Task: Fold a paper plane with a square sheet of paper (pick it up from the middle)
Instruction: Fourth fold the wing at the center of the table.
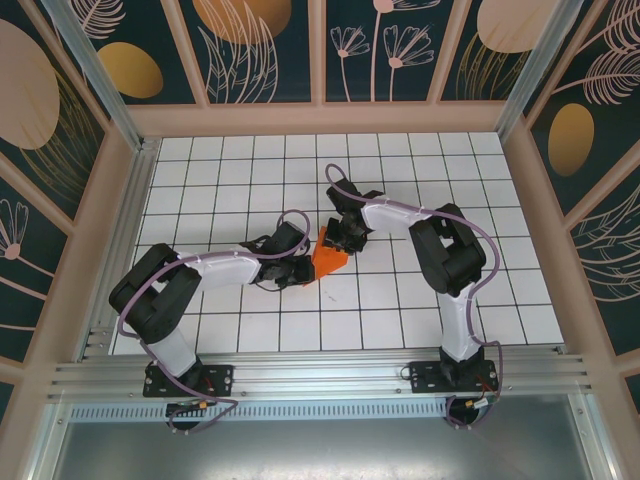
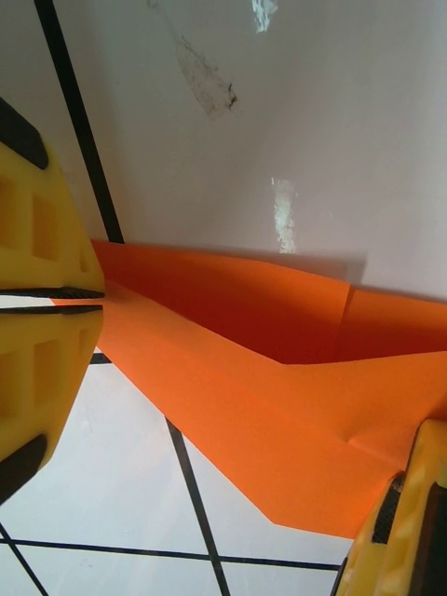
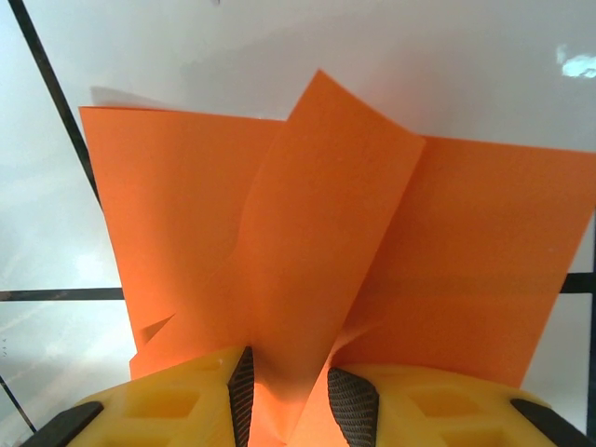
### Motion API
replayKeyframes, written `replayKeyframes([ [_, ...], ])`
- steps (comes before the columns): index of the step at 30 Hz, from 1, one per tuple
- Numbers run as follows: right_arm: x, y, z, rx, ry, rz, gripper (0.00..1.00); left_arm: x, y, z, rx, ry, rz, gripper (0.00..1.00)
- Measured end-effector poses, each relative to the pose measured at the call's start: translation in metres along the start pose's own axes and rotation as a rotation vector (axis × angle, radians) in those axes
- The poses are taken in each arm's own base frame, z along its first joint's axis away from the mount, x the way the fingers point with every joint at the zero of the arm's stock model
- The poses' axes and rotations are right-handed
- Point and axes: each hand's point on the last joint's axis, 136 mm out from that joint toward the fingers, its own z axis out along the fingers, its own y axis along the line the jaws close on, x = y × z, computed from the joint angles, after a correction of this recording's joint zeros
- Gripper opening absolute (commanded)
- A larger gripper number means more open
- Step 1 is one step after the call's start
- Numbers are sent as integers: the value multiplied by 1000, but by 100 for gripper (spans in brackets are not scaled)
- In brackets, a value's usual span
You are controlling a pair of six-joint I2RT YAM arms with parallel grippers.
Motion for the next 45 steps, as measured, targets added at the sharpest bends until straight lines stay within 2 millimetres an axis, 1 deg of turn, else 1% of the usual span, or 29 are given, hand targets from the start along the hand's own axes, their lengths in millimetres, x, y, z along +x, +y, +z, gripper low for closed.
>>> replayKeyframes([
  [5, 0, 0, 0, 0, -1, 3, 37, 2, 5, 5, -17, 9, 0, 13],
  [11, 0, 0, 0, 2, -2, 11, 37, 2, 6, 5, -26, 6, 6, 13],
  [14, -1, 0, 0, 4, -5, 13, 37, 2, 4, 4, -23, 5, 10, 15],
  [17, -1, 0, 0, 5, -5, 13, 37, 1, -4, -4, 9, 6, 10, 16],
  [20, -1, 0, 0, 5, -5, 13, 37, -3, -21, -15, 81, -8, 9, 16],
  [23, -1, 0, 0, 5, -5, 13, 37, -5, -29, -17, 118, -13, 7, 16],
  [25, -1, 0, 0, 5, -5, 13, 37, -1, -26, -15, 115, -2, 3, 16],
  [32, -1, 0, 0, 5, -5, 13, 37, 12, -6, 1, 48, 49, -20, 15],
  [35, -1, -1, 0, 5, -5, 16, 37, 14, 2, 2, 12, 53, -20, 15],
  [42, -1, -1, 0, 5, -4, 17, 37, 13, 5, 2, -5, 41, -15, 15],
  [45, -1, -1, 0, 5, -4, 17, 37, 14, 3, -1, 10, 42, -14, 18],
])
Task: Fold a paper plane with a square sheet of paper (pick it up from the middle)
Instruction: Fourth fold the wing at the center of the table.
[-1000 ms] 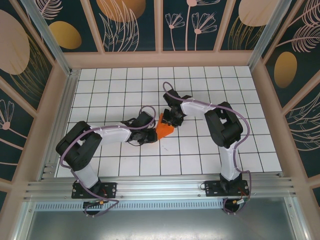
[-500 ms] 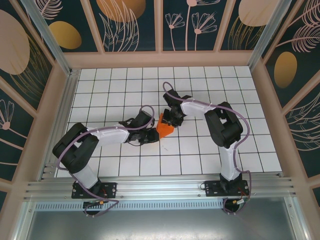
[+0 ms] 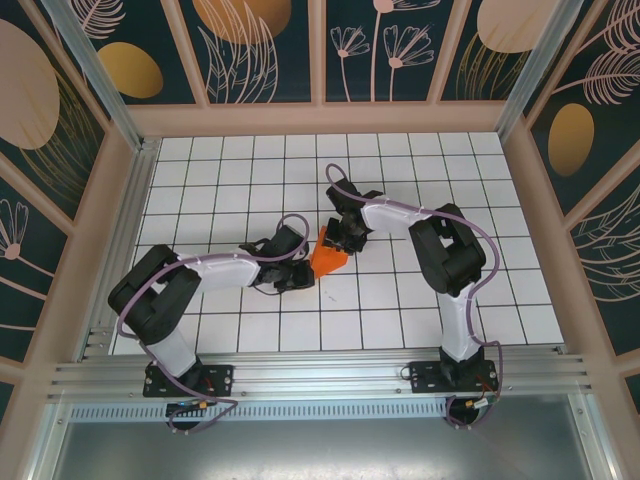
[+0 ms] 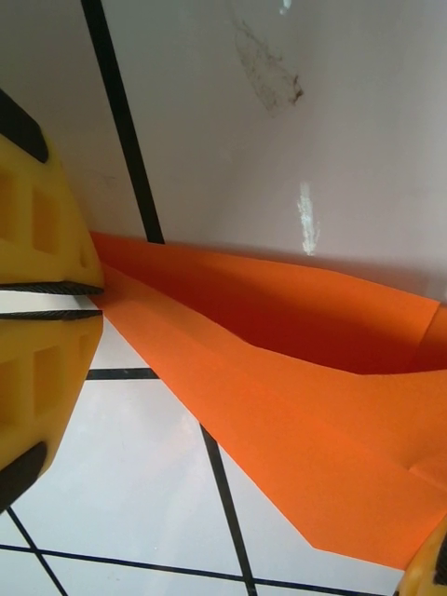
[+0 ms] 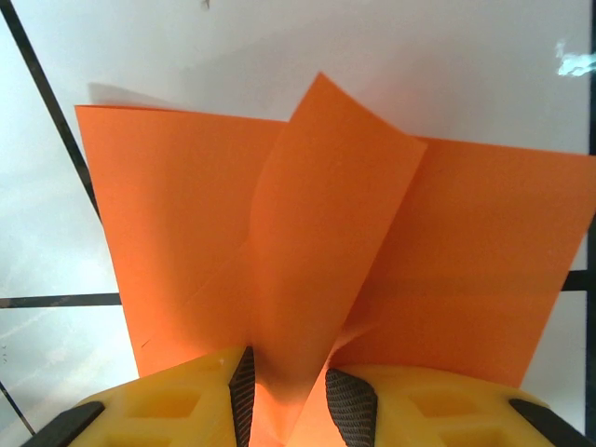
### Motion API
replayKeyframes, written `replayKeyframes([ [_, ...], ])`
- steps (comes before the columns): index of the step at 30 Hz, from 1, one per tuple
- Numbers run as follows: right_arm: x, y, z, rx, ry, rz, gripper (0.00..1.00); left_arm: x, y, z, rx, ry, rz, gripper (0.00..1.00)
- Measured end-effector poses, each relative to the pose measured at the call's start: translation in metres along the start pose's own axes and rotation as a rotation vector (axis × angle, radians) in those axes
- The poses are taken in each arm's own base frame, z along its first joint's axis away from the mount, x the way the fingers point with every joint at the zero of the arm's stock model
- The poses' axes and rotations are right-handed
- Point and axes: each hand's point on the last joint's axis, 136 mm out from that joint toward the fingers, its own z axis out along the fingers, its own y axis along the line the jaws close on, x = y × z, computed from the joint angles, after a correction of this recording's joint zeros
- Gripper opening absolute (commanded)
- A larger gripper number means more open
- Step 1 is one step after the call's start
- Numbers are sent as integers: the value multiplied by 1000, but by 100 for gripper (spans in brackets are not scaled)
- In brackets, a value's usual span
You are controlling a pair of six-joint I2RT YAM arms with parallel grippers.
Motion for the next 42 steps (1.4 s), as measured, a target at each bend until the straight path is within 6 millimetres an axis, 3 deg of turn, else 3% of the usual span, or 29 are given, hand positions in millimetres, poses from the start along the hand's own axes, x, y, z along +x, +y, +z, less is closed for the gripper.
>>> replayKeyframes([
  [5, 0, 0, 0, 0, 0, 0, 37, -8, -17, -16, 61, -36, 12, 22],
  [11, 0, 0, 0, 0, 0, 0, 37, -30, -39, -19, 138, -114, -13, 15],
  [22, 0, 0, 0, 0, 0, 0, 36, -41, -22, 16, 61, -123, -47, 11],
  [30, 0, 5, -4, -22, 1, -11, 39, -41, -14, 20, 39, -140, -78, 6],
  [36, -8, 17, -19, -95, -10, -62, 47, -41, -14, 21, 56, -153, -93, 2],
  [42, -40, -13, -56, -169, -151, -49, 41, -40, -14, 21, 73, -159, -95, 0],
])
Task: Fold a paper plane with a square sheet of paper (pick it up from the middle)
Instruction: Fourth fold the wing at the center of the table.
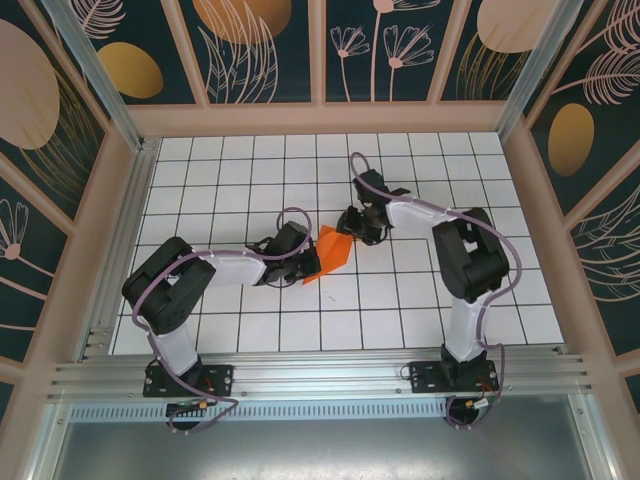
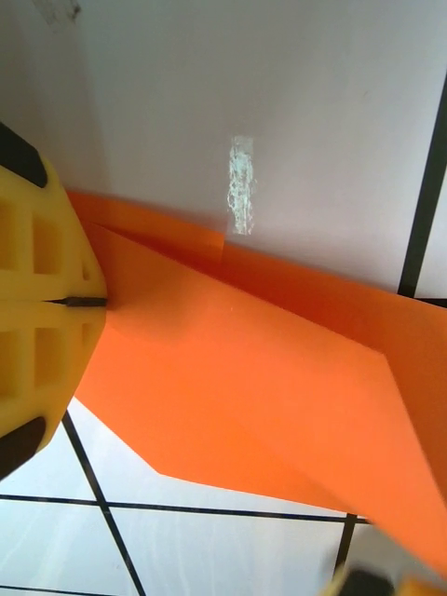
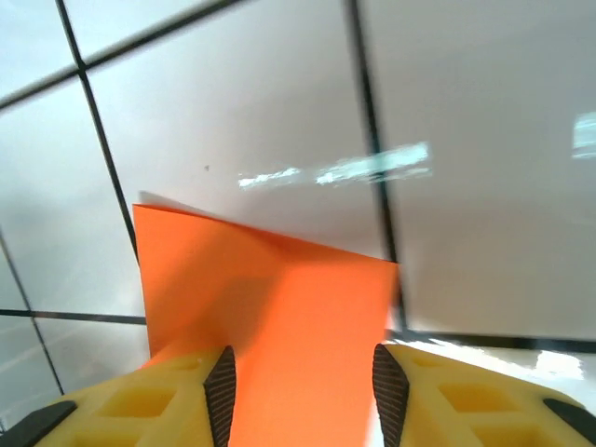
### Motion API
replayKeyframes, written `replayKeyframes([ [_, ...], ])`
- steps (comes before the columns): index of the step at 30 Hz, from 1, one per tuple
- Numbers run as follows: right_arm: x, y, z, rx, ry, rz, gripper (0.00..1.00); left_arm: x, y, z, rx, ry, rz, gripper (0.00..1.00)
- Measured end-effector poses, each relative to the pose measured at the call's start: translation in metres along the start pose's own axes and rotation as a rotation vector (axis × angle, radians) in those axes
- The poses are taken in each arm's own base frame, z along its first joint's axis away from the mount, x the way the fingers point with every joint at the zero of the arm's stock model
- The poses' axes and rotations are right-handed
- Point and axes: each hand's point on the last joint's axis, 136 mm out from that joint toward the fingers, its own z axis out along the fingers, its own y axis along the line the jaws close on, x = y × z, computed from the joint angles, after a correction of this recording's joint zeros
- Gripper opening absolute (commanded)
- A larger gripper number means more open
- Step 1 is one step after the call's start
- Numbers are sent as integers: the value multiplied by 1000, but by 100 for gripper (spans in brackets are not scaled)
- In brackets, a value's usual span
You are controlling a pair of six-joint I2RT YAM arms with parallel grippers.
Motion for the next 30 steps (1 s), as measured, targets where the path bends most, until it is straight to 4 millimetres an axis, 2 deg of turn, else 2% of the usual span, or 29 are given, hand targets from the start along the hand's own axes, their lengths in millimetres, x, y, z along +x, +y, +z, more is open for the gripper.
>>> replayKeyframes([
  [2, 1, 4, -15, -45, -37, -28, 35, 0, 0, 0, 7, 1, 0, 0],
  [4, 9, 15, -20, -95, -40, -71, 25, 0, -1, 0, 9, 3, -1, 0],
  [9, 41, 36, 0, -161, 26, -161, 11, 0, -1, 0, 12, 3, -1, 0],
  [12, 59, 38, 19, -171, 84, -178, 9, 0, -1, 0, 13, 3, -1, 0],
  [16, 70, 36, 33, -175, 128, -180, 8, 0, -1, 0, 13, 3, -1, 0],
  [30, 79, 48, 36, -220, 144, -200, 8, 0, -1, 0, 15, 6, -2, 0],
])
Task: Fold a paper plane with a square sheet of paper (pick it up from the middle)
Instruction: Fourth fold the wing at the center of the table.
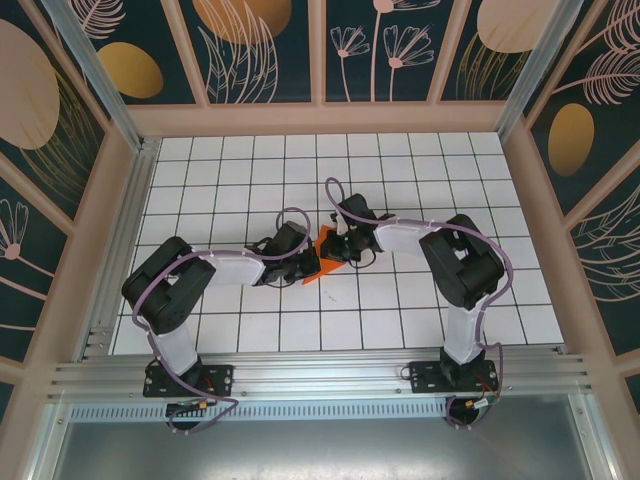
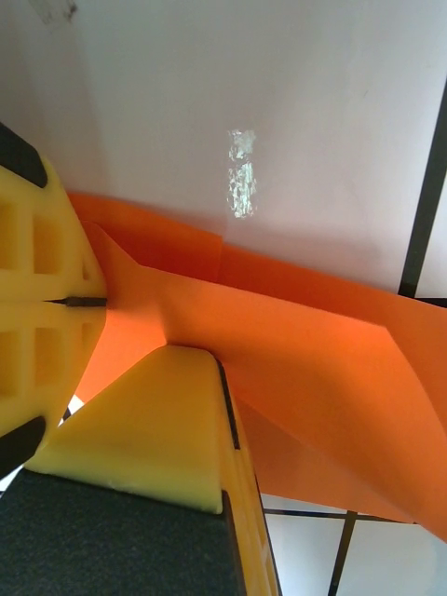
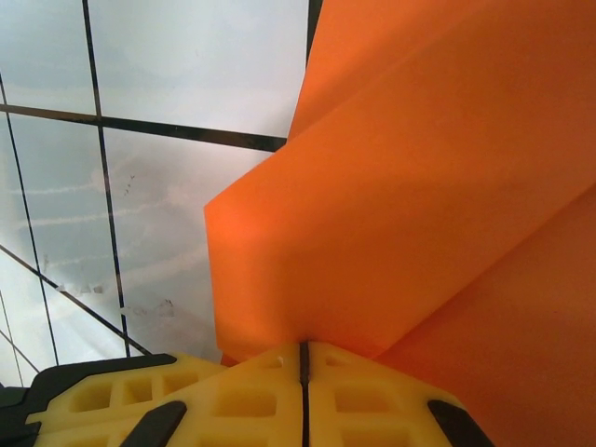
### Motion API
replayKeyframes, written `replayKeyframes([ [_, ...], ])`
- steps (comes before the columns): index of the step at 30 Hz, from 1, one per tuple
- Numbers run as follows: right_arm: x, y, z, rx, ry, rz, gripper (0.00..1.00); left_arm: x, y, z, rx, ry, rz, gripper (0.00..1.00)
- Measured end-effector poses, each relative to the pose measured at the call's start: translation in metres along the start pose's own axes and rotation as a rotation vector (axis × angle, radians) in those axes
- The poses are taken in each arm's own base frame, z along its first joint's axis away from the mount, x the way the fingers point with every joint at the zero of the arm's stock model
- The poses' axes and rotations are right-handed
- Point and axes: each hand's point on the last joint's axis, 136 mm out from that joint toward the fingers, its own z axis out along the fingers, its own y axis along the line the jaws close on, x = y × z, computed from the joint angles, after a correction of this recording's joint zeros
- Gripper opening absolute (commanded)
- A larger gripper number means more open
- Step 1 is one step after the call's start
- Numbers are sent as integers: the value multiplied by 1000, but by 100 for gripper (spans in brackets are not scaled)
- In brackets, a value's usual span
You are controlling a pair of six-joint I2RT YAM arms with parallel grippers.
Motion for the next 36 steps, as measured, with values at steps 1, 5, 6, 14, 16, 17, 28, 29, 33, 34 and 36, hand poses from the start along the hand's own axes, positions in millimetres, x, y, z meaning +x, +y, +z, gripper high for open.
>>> replayKeyframes([
  [1, 0, 0, 0, 0, -1, 2, 8, 0, 0, 0, 0, 0, -1, 0],
  [5, 0, -2, 2, 6, 0, 11, 8, 0, 1, 0, 1, 2, -3, 0],
  [6, 0, -3, 2, 11, -1, 15, 7, 0, 1, 0, 1, 2, -3, 0],
  [14, -3, -9, 5, 41, -4, 45, 7, 0, 0, 0, 4, 7, -5, 0],
  [16, -4, -10, 5, 36, -1, 55, 7, 0, 0, 0, 5, 7, -4, 0],
  [17, -4, -11, 5, 30, 2, 58, 7, 0, 0, 0, 5, 7, -4, 0],
  [28, -35, -31, -4, -56, -24, 96, 7, 0, -1, 1, 20, 0, 0, 0],
  [29, -37, -32, -5, -61, -23, 95, 7, 0, -1, 1, 21, -1, 1, 0],
  [33, -43, -33, -4, -72, -14, 91, 7, 0, -2, 1, 27, -5, 6, 0],
  [34, -47, -33, -4, -73, -15, 90, 7, -1, -2, 1, 28, -6, 7, 0],
  [36, -56, -36, -5, -73, -31, 90, 7, -1, -2, 2, 29, -7, 10, 0],
])
